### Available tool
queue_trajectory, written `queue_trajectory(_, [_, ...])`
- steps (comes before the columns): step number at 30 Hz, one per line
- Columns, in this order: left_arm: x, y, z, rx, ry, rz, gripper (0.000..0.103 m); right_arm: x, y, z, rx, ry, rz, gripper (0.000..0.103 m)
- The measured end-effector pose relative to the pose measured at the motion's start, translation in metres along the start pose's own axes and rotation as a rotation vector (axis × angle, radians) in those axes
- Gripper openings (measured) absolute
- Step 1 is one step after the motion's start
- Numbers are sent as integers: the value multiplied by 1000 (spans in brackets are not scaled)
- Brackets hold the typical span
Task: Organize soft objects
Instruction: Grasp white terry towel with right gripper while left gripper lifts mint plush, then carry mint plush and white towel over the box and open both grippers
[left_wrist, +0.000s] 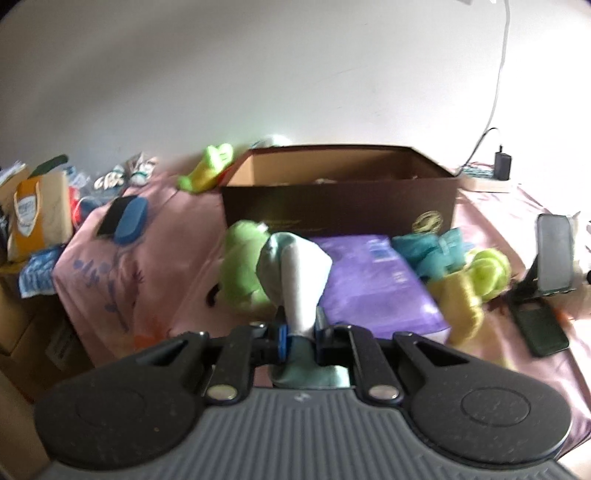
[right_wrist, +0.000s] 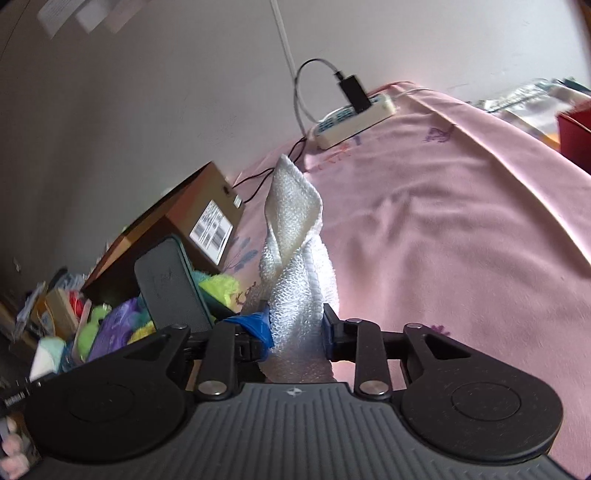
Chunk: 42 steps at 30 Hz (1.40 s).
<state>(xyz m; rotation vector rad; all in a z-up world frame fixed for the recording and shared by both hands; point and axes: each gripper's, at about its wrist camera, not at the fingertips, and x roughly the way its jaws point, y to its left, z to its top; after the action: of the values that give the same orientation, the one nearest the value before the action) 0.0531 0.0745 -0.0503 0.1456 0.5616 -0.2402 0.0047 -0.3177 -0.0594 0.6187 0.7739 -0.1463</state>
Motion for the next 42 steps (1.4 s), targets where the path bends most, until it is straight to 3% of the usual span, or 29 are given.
queue_trajectory(4, [0, -18, 2, 17, 0, -38, 12, 6, 12, 3, -152, 16, -13, 17])
queue_trajectory(7, [2, -30, -1, 34, 13, -65, 12, 12, 14, 6, -184, 33, -12, 19])
queue_trajectory(15, [8, -42, -4, 43, 36, -97, 12, 14, 6, 5, -122, 89, 0, 26])
queue_trajectory(20, [11, -45, -1, 42, 43, -107, 12, 30, 3, 7, -38, 113, 13, 46])
queue_trajectory(23, [10, -49, 1, 47, 38, -113, 12, 39, -3, 9, 36, 125, 34, 51])
queue_trajectory(25, [9, -51, 2, 49, 35, -118, 12, 41, -8, 8, 82, 128, 71, 47])
queue_trajectory(29, [10, -54, 4, 59, 36, -121, 12, 31, -16, 5, 133, 98, 135, 23])
queue_trajectory(35, [11, -54, 14, 51, 27, -137, 12, 10, -26, 17, 161, 26, 111, 19])
queue_trajectory(42, [16, -54, 38, 59, 1, -160, 12, -12, -8, 61, 126, -57, 183, 19])
